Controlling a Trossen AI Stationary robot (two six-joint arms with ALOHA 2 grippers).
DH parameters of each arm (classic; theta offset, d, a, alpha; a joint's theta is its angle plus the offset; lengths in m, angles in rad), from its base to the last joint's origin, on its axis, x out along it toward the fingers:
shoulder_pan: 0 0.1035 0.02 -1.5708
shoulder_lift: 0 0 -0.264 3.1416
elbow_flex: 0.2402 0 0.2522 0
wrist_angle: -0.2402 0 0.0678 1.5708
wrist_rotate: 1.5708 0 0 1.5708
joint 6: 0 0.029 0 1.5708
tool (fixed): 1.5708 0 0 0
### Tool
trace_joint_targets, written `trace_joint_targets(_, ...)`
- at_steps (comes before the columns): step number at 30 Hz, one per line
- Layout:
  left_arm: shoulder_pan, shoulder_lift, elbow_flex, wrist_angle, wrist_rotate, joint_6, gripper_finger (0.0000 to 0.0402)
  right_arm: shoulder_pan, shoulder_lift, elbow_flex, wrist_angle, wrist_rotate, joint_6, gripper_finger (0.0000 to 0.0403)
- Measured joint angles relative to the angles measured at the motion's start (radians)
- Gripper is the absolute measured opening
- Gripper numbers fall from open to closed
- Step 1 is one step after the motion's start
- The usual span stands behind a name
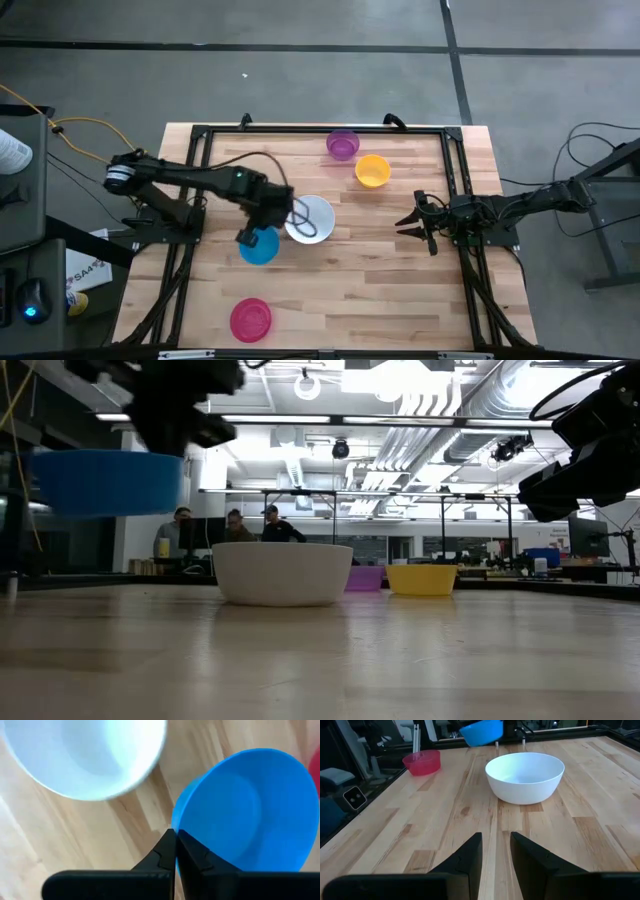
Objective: Nest bowls inside each other
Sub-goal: Stack the blue bowl on the white bowl
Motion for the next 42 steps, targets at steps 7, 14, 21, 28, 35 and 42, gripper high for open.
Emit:
trace_joint_targets(7, 0.031, 0.092, 0.134, -0.024, -0.002, 0.048, 0.0000, 0.000, 0.000, 0.000, -0.001, 0.000, 0.000, 0.0094)
trace_joint_targets(14, 0.069, 0.170, 0.241, -0.054, 0.000, 0.113, 0.0000, 0.000, 0.000, 0.000, -0.002, 0.000, 0.000, 0.0094)
trace_joint_targets(21, 0.129, 0.255, 0.335, -0.087, 0.035, 0.207, 0.0000, 0.000, 0.000, 0.000, -0.001, 0.000, 0.000, 0.0094)
trace_joint_targets(28, 0.156, 0.346, 0.478, -0.162, 0.056, 0.283, 0.0000, 0.000, 0.000, 0.000, -0.002, 0.000, 0.000, 0.0094)
trace_joint_targets(35, 0.178, 0.452, 0.633, -0.246, 0.080, 0.348, 0.0000, 0.000, 0.000, 0.000, -0.002, 0.000, 0.000, 0.0094)
trace_joint_targets(42, 0.201, 0.526, 0.702, -0.238, 0.156, 0.406, 0.0000, 0.000, 0.001, 0.000, 0.000, 0.000, 0.000, 0.0094)
